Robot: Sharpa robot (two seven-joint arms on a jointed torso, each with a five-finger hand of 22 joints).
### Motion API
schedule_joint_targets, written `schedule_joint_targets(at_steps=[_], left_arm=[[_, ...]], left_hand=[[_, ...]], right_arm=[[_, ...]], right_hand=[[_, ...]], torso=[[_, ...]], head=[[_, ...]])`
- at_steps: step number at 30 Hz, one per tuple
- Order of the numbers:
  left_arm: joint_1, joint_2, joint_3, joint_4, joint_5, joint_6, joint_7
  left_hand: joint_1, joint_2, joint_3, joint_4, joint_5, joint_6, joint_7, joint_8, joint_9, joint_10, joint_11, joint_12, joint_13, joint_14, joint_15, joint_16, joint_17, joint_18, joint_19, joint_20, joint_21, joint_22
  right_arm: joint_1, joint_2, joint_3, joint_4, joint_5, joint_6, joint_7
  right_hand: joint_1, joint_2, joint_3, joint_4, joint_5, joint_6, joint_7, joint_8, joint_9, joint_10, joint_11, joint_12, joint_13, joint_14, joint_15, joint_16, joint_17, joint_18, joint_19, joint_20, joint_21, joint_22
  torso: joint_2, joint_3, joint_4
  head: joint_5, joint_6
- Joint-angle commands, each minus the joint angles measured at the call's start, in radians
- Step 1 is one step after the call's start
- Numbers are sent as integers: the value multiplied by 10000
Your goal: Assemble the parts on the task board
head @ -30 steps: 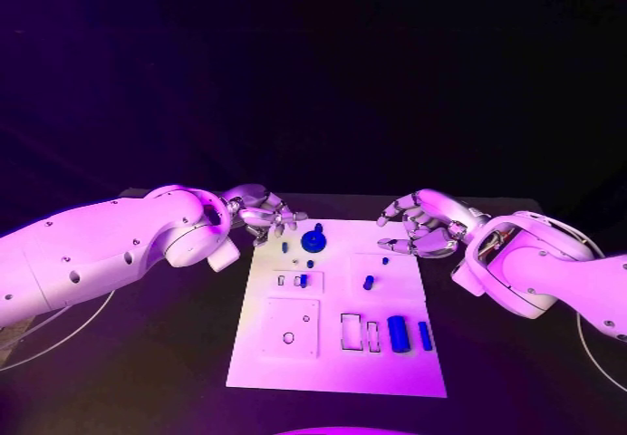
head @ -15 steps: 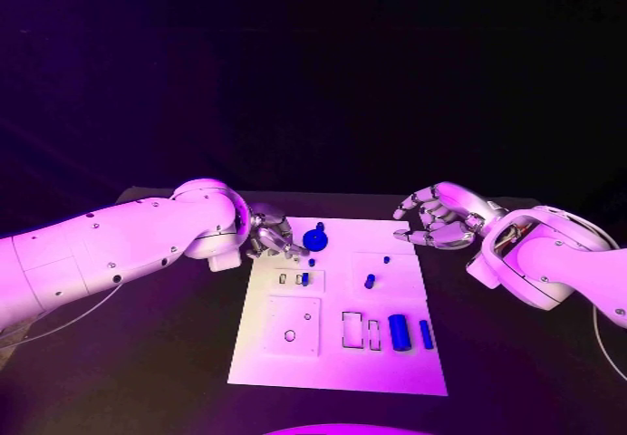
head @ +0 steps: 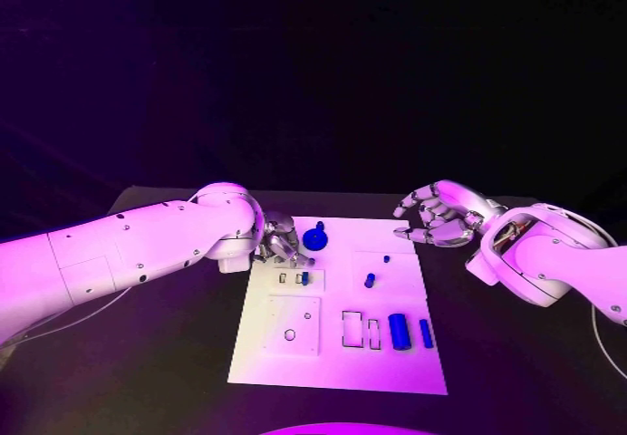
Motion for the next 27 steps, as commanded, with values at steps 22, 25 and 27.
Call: schedule_joint_targets(at_steps=[22,25,27], left_arm=[[10,463,-216,-394,349,524,-154],[9,508,-260,-447,392,564,-155],[8,535,-281,-480,408,575,-155]], left_hand=[[16,115,-46,-12,6,-95,5,-115,11,-115,20,21,11,235,21,60,386,-167,18,16,28,159],[68,126,-44,-19,13,-91,7,-126,13,-123,22,28,12,243,24,75,406,-171,30,21,41,185],[98,131,-42,-21,17,-90,8,-133,15,-129,23,29,10,243,25,75,405,-171,28,23,43,186]], right_arm=[[-17,277,-11,-212,-154,99,36],[-19,290,-12,-220,-154,105,34],[-20,297,-12,-224,-154,110,34]], right_hand=[[-64,2,-78,-8,95,-52,-49,39,-15,-26,-23,-43,-16,726,-78,-92,1417,187,-94,1,-126,770],[-61,10,-75,-8,120,-59,-48,44,-18,-22,-23,-41,-13,724,-78,-97,1409,189,-100,0,-141,764],[-61,10,-75,-8,120,-59,-48,44,-18,-22,-23,-41,-13,724,-78,-97,1409,189,-100,0,-141,764]], torso=[[2,-4,3],[5,1,8],[7,-2,6]], head=[[-88,-98],[-88,-103],[-85,-105]])
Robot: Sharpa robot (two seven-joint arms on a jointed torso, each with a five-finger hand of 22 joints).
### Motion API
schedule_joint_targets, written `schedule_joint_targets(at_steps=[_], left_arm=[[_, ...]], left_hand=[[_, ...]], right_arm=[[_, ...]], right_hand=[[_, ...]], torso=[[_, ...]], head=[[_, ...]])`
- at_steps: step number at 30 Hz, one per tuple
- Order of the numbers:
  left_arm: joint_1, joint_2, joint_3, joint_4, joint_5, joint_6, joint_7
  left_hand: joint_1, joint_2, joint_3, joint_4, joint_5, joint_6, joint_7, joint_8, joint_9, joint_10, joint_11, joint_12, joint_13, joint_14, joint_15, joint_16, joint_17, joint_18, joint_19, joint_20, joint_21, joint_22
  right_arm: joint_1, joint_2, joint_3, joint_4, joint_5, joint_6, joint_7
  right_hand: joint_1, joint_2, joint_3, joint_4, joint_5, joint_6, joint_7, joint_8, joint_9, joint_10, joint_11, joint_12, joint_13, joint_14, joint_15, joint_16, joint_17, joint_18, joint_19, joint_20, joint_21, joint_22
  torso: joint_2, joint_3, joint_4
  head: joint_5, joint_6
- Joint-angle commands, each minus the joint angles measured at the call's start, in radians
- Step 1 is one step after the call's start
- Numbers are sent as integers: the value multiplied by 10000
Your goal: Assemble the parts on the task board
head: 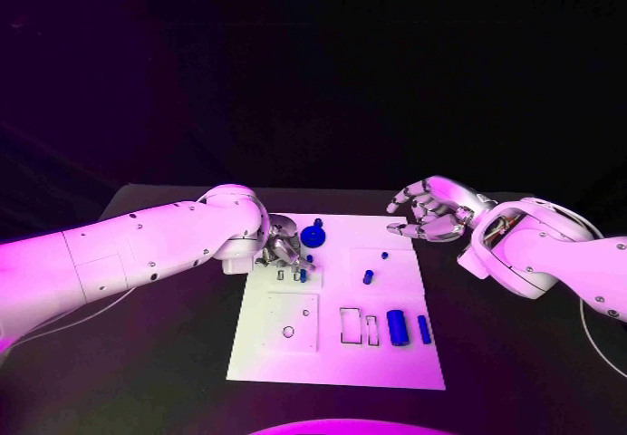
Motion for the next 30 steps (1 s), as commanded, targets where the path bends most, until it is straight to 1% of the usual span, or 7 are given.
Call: schedule_joint_targets(at_steps=[1,4,9,13,16,23,30], left_arm=[[8,68,-20,-48,203,239,-6],[6,109,-51,-112,232,242,-6],[4,136,-90,-154,317,209,16],[3,152,-101,-166,376,230,19],[3,169,-108,-183,430,251,17],[2,184,-116,-199,565,292,16],[1,184,-122,-218,912,314,20]], left_hand=[[58,80,-42,-21,18,-90,9,-59,18,-86,-8,36,6,245,25,40,415,-172,28,23,45,8],[112,105,-33,-21,27,-85,12,-72,20,-86,-6,50,19,251,28,52,431,-173,32,28,53,21],[251,150,-10,-28,44,-72,15,-100,28,-99,-2,67,25,253,32,62,440,-173,29,36,65,37],[362,164,1,-33,48,-62,17,-122,34,-108,0,79,29,253,36,66,442,-173,25,42,72,46],[490,185,23,-38,54,-44,17,-141,41,-112,0,93,36,252,37,69,444,-174,24,47,81,61],[1028,295,198,-52,59,-9,10,-236,62,-164,-7,96,5,250,34,83,459,-170,-5,56,97,79],[1891,437,830,-105,46,52,-38,-363,106,-199,-54,65,-54,270,-4,120,509,-171,-20,41,127,134]], right_arm=[[-8,18,-2,-6,-111,107,54],[-9,26,-3,-11,-111,118,53],[-12,36,-4,-18,-111,125,52],[-14,45,-4,-23,-111,130,52],[-15,49,-5,-26,-111,140,48],[-17,53,-6,-30,-111,157,37],[-18,65,-6,-38,-111,166,37]], right_hand=[[-61,9,-75,-7,21,-22,-11,45,-9,-23,-24,-42,-2,724,-78,-41,1412,189,-87,-15,-35,767],[-61,9,-75,-7,21,-22,-11,45,-9,-23,-24,-42,-2,724,-78,-41,1412,189,-87,-15,-35,767],[-58,16,-72,-7,40,-26,-11,50,-10,-23,-24,-42,-3,723,-79,-43,1410,190,-90,-16,-44,763],[-58,16,-72,-7,40,-26,-11,50,-10,-23,-24,-42,-3,723,-79,-43,1410,190,-90,-16,-44,763],[-58,16,-72,-7,40,-26,-11,50,-10,-23,-24,-42,-3,723,-79,-43,1410,190,-90,-16,-44,763],[-43,34,-58,-12,74,-29,-12,62,-14,-26,-25,-47,-9,721,-80,-49,1402,189,-88,-17,-45,765],[-12,46,-39,-24,131,-36,-12,78,-19,-26,-27,-49,-13,720,-83,-54,1398,191,-92,-19,-62,759]], torso=[[5,-1,-2],[4,-7,-3],[-2,3,0],[1,2,-14],[-5,3,-9],[-3,5,5],[-3,5,3]], head=[[-1,-7],[-2,-35],[-15,-53],[-15,-49],[-21,-58],[-33,-60],[-41,-76]])
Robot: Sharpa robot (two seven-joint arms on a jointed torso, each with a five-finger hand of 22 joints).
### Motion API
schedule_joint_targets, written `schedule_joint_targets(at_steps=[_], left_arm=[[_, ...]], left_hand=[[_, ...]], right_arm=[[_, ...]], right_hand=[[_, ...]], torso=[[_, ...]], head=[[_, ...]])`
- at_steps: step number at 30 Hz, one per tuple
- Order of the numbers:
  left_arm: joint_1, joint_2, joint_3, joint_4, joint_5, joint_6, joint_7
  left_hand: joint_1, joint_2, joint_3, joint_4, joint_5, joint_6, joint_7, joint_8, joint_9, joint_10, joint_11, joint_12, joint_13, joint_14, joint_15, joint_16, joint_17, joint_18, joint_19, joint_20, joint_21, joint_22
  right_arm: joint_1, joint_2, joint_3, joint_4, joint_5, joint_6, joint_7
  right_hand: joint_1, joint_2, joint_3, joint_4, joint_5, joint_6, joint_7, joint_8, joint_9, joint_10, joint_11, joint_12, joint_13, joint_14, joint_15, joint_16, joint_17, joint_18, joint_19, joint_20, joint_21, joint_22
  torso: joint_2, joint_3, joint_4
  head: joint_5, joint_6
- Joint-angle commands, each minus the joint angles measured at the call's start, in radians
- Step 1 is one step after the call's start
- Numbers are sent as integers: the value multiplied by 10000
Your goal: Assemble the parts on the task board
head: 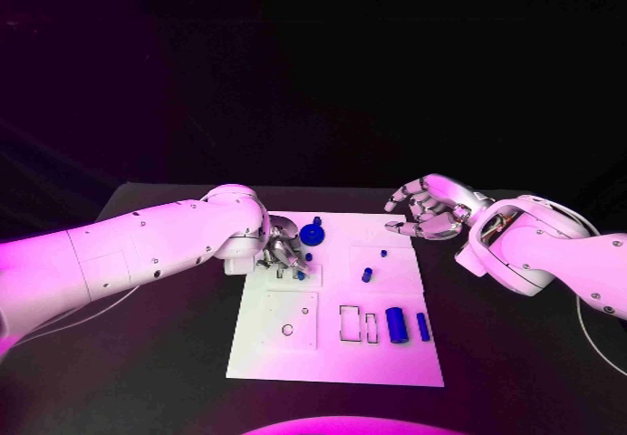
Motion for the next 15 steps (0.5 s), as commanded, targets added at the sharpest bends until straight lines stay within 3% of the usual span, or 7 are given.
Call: schedule_joint_targets(at_steps=[1,4,8,15], left_arm=[[4,16,-4,-6,477,181,26],[4,-4,-5,-19,757,151,31],[4,-50,-4,-25,1216,29,50],[-3,-227,32,50,1855,-426,102]], left_hand=[[302,39,317,-47,56,64,-51,-76,27,-48,-2,15,-13,282,-20,52,536,-177,-5,34,59,47],[716,-61,1162,-151,74,98,-84,-105,104,6,-41,-9,-28,316,-58,96,600,-191,41,2,107,147],[780,-432,2705,-473,63,150,-137,7,344,214,-98,16,31,375,-94,171,717,-210,107,-38,175,287],[429,-635,3737,-846,27,267,-199,198,610,550,-150,143,238,457,-153,276,885,-249,272,-87,284,526]], right_arm=[[-7,14,-1,-5,-101,141,45],[-9,22,-1,-12,-101,145,49],[-13,38,-1,-26,-101,147,57],[-19,52,-2,-40,-101,145,72]], right_hand=[[-12,46,-39,-24,38,-36,-13,38,-10,-27,-28,-50,-14,721,-83,-55,1400,192,-57,17,-63,762],[6,48,-26,-30,98,-43,-12,50,-15,-30,-29,-53,-19,719,-84,-61,1392,192,-57,15,-72,760],[12,47,-20,-29,141,-46,-11,59,-19,-27,-29,-51,-17,720,-85,-61,1395,192,-55,13,-74,761],[13,46,-17,-27,167,-49,-11,63,-21,-31,-28,-56,-23,719,-85,-64,1389,195,-62,13,-92,752]], torso=[[2,-1,2],[1,0,-2],[6,0,4],[10,0,5]], head=[[-6,-14],[-7,-20],[8,-33],[61,-41]])
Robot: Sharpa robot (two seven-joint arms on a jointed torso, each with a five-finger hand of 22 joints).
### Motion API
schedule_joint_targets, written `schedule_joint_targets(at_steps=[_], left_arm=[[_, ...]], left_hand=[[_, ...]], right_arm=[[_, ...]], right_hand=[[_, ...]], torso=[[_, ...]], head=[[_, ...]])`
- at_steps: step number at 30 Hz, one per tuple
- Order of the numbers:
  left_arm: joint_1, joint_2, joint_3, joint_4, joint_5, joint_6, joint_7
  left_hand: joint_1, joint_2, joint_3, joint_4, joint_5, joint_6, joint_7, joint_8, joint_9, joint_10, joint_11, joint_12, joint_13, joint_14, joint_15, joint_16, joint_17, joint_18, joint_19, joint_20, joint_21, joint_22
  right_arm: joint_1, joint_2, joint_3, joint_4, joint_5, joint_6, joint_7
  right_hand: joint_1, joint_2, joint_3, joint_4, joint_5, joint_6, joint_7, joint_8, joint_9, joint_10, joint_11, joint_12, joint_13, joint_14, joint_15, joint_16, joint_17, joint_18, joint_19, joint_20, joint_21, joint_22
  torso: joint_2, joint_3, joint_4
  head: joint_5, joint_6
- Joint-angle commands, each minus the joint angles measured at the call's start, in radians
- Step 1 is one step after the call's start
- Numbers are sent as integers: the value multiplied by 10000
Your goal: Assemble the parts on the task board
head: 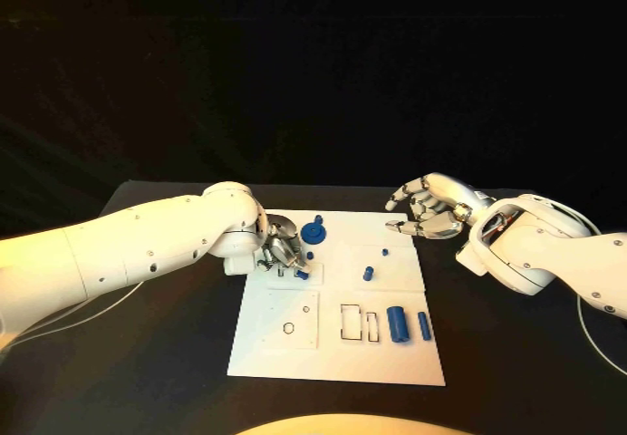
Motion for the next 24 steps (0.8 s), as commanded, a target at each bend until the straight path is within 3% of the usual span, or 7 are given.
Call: schedule_joint_targets(at_steps=[1,13,24], left_arm=[[1,-78,21,74,781,-401,97],[-26,-591,52,507,932,-1451,223],[-158,-824,50,1009,-1188,-2049,227]], left_hand=[[-136,-23,1329,-1226,-16,214,-143,51,622,106,14,72,42,455,-80,50,887,-96,87,-5,76,48],[-462,-265,2055,-1673,-11,290,-194,160,816,382,-43,195,255,534,-136,135,1028,-148,316,-59,215,356],[-659,-441,2533,-1921,-2,395,-231,202,902,593,-85,285,420,586,-177,189,1122,-183,470,-101,308,562]], right_arm=[[-10,10,-1,-7,-98,130,74],[-13,-20,-1,-2,-98,119,97],[-15,-30,-1,-18,-96,123,116]], right_hand=[[13,46,-17,-27,51,-49,-11,64,-11,-32,-29,-56,-9,719,-85,-64,1382,195,-62,13,-55,745],[-5,43,-21,-14,74,-54,-9,69,-15,-44,-26,-69,-23,716,-85,-71,1369,199,-70,12,-76,735],[-46,48,-29,10,95,-61,-7,78,-20,-42,-22,-67,-23,718,-83,-71,1373,200,-72,13,-88,731]], torso=[[5,1,4],[-5,7,-1],[-10,11,27]], head=[[17,3],[11,-11],[68,-87]])
